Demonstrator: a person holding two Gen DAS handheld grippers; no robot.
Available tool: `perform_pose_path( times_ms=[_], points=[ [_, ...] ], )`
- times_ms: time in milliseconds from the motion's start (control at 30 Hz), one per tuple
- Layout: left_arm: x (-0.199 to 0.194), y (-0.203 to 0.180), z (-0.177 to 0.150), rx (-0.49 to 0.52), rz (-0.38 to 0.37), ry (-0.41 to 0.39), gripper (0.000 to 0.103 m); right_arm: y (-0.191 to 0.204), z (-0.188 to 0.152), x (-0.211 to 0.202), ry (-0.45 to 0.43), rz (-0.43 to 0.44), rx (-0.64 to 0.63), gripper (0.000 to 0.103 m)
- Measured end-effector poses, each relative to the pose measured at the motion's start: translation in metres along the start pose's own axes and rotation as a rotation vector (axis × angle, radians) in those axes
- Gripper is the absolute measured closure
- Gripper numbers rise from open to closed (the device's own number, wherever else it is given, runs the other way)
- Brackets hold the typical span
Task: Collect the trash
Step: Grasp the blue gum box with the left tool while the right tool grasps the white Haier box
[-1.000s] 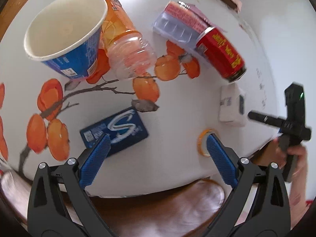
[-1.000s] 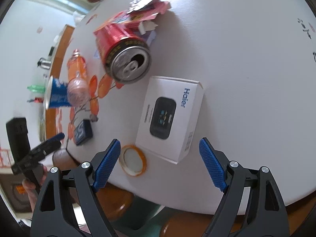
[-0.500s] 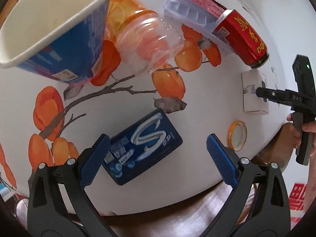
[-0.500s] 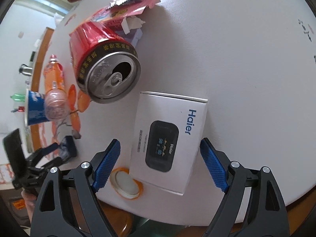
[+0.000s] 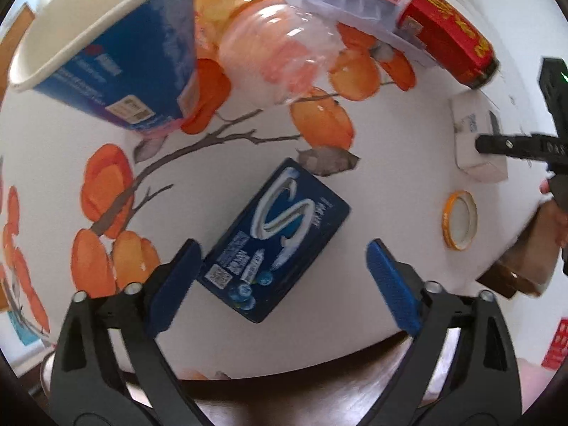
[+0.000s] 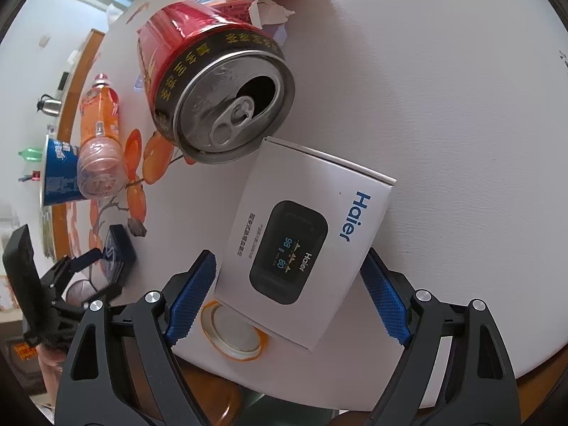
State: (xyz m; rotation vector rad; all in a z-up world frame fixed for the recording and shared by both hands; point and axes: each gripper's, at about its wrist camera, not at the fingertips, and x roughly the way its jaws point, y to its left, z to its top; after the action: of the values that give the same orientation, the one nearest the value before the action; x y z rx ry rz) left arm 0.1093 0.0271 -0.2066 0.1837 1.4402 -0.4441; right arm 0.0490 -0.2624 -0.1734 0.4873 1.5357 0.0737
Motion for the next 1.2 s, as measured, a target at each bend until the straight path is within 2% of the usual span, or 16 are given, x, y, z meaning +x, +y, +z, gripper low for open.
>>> perform_pose_path(
  times_ms=[67,100,133,233,300,467,567,733,933,1200],
  points=[
    [0.005,0.007,-0.004,-0.042,-0.034,0.031,0.044,0.002,0.0,0.001,0.0,-0.004,0.0,0.02],
    [0.009,0.009,-0.006,-0.07,-0.057,0.046,0.05,0.002,0.0,0.001,0.0,-0.007,-0.001,0.021],
    [0.008,0.008,-0.008,-0.069,-0.05,0.032,0.051,0.003,0.0,0.0,0.0,-0.008,0.0,0.021],
    [0.003,-0.002,-0.011,-0.039,-0.004,0.031,0.052,0.004,-0.001,0.0,-0.001,-0.01,-0.004,0.023],
    [0.0,-0.004,-0.011,-0.051,-0.003,0.034,0.052,0.004,-0.001,0.0,-0.001,-0.011,-0.012,0.023],
    [-0.01,0.008,-0.009,-0.138,-0.082,0.024,0.053,0.009,-0.003,-0.002,0.001,-0.019,-0.04,0.028],
    [-0.018,0.008,-0.009,-0.154,-0.098,0.019,0.053,0.01,-0.007,-0.004,0.003,-0.015,-0.048,0.031],
    [-0.029,0.0,-0.016,-0.165,-0.142,-0.002,0.053,0.008,-0.012,-0.008,0.01,-0.032,-0.069,0.033],
    [-0.032,-0.007,-0.014,-0.163,-0.155,0.0,0.053,0.014,-0.013,-0.002,0.008,-0.078,-0.069,0.031],
    [-0.041,-0.02,-0.018,-0.16,-0.187,-0.02,0.053,0.008,-0.015,-0.007,0.008,-0.027,-0.05,0.034]
  ],
)
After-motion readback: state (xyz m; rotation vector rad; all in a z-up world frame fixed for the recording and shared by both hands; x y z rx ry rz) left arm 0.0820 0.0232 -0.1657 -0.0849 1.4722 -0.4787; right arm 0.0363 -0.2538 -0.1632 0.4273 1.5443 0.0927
